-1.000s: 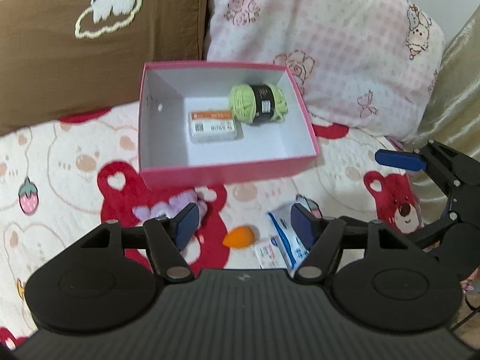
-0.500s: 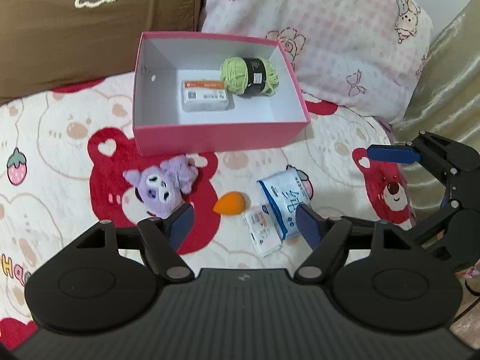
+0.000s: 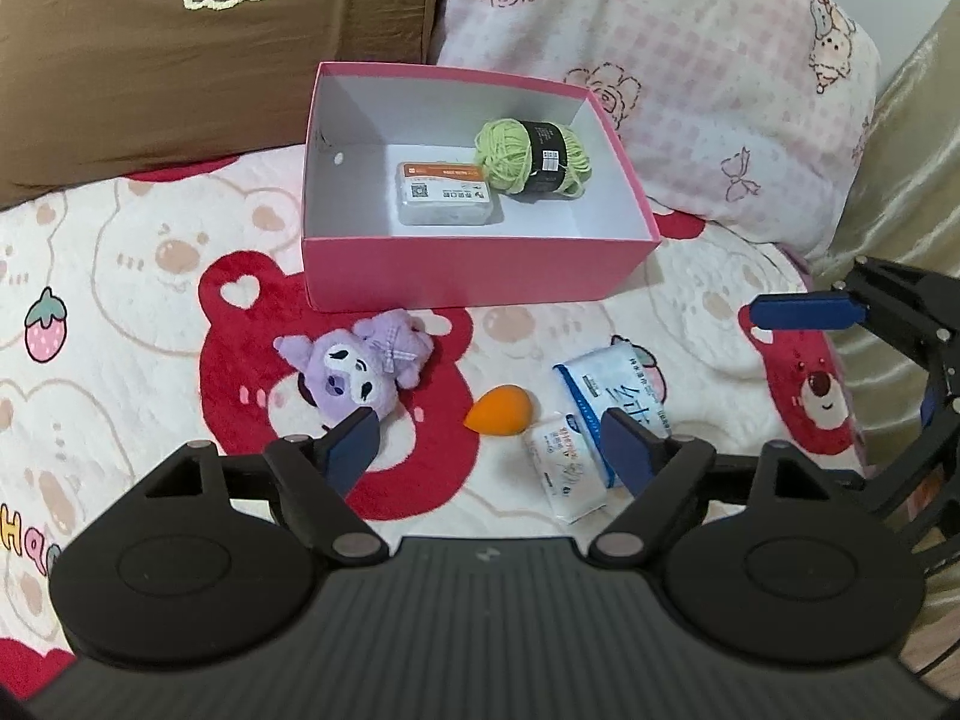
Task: Organize objects
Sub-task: 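Lower the open left gripper around the purple plush toy's head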
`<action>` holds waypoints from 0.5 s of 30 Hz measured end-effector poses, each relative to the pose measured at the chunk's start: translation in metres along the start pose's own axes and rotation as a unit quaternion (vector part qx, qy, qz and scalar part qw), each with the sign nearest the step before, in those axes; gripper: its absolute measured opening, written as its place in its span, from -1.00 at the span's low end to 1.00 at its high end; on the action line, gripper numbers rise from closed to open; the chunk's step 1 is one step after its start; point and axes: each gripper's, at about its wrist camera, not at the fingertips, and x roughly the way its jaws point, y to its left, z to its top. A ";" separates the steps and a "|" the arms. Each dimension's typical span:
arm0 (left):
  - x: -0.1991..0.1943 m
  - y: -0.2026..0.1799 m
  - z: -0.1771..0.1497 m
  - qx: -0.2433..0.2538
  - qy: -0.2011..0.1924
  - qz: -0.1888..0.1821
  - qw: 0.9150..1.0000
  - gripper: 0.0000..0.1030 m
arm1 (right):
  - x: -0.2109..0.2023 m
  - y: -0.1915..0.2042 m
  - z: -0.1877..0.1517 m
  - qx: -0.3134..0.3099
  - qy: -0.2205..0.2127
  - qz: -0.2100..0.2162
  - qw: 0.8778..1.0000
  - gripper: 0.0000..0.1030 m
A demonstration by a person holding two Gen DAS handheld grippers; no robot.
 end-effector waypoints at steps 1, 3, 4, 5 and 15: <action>0.001 0.001 -0.001 0.002 -0.003 -0.002 1.000 0.55 | 0.003 0.002 0.000 -0.004 0.000 0.002 1.000 0.82; 0.003 0.002 -0.003 0.005 -0.010 -0.001 1.000 0.55 | 0.009 0.006 0.000 -0.012 0.003 0.004 1.000 0.82; 0.004 0.003 -0.004 0.006 -0.012 0.002 1.000 0.55 | 0.012 0.008 -0.001 -0.016 0.003 0.006 1.000 0.82; 0.006 0.004 -0.006 0.008 -0.013 0.005 1.000 0.55 | 0.015 0.009 -0.001 -0.019 0.005 0.009 1.000 0.82; 0.033 0.031 -0.015 -0.020 -0.012 0.025 0.999 0.55 | 0.044 0.024 -0.006 -0.063 -0.001 0.025 0.998 0.82</action>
